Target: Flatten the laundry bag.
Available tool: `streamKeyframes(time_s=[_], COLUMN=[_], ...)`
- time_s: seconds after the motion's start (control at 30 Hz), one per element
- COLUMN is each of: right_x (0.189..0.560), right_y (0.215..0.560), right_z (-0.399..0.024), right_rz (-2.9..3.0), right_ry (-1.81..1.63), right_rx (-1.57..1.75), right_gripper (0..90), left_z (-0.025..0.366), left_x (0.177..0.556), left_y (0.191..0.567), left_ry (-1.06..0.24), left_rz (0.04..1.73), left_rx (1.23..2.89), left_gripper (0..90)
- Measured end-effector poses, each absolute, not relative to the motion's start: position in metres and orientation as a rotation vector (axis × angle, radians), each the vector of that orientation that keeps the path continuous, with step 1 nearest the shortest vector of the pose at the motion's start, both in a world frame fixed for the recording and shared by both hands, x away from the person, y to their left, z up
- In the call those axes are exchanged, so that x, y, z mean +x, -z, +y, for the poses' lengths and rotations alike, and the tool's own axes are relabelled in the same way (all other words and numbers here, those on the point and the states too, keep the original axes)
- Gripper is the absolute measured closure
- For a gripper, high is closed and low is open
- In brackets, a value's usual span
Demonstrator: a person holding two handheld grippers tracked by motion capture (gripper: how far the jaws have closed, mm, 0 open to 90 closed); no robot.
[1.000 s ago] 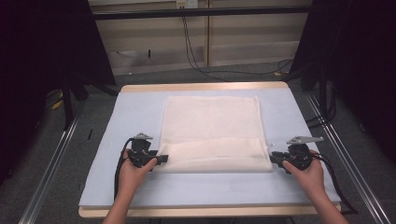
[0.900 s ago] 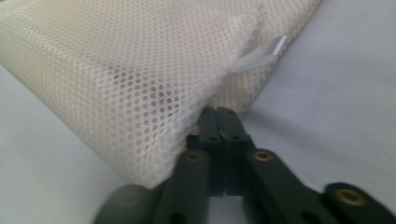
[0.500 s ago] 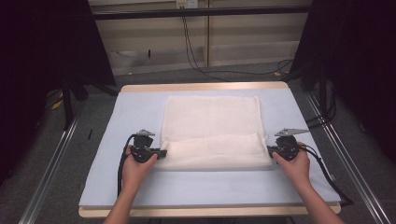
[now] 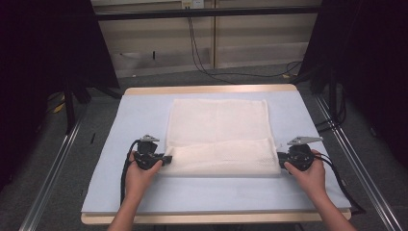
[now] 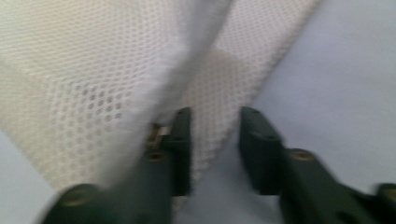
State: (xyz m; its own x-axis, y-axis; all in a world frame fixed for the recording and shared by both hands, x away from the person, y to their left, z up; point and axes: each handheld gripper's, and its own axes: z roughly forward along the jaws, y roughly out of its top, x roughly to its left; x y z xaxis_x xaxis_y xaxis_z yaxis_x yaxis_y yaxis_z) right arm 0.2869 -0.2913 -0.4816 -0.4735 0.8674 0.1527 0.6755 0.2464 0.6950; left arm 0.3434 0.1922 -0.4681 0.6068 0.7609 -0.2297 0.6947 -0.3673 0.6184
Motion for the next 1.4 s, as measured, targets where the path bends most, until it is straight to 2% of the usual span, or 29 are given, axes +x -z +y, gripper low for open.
streamKeyframes(time_s=[0.07,0.13,0.33,0.6,0.7,0.77,1.1,1.23,1.33,1.4], right_x=[0.29,0.294,0.312,0.337,0.332,0.328,0.3,0.286,0.278,0.274], right_y=[0.481,0.481,0.479,0.48,0.476,0.471,0.457,0.46,0.464,0.467], right_z=[-0.289,-0.287,-0.278,-0.276,-0.279,-0.28,-0.279,-0.281,-0.283,-0.285], right_rz=[2.278,2.274,2.24,2.203,2.184,2.168,2.235,2.279,2.299,2.303], right_ry=[-1.047,-1.061,-1.014,-1.02,-1.01,-1.024,-1.221,-1.233,-1.218,-1.213], right_rx=[1.439,1.441,1.429,1.456,1.44,1.437,1.294,1.251,1.24,1.252], right_gripper=[85.9,88.2,88.5,85.9,77.2,75.1,81.5,80.5,80.0,79.2], left_z=[0.191,0.19,0.186,0.193,0.197,0.199,0.208,0.214,0.217,0.22], left_x=[0.343,0.344,0.349,0.361,0.358,0.357,0.341,0.332,0.325,0.323], left_y=[0.469,0.468,0.465,0.467,0.464,0.462,0.451,0.449,0.447,0.446], left_ry=[-0.134,-0.146,-0.232,-0.216,-0.219,-0.213,-0.18,-0.155,-0.139,-0.147], left_rz=[1.159,1.16,1.167,1.188,1.181,1.172,1.093,1.074,1.071,1.075], left_rx=[2.116,2.115,2.149,2.084,2.06,2.055,2.034,2.034,2.031,2.032], left_gripper=[75.1,77.7,80.8,80.4,78.4,77.5,76.2,75.7,72.0,65.8])
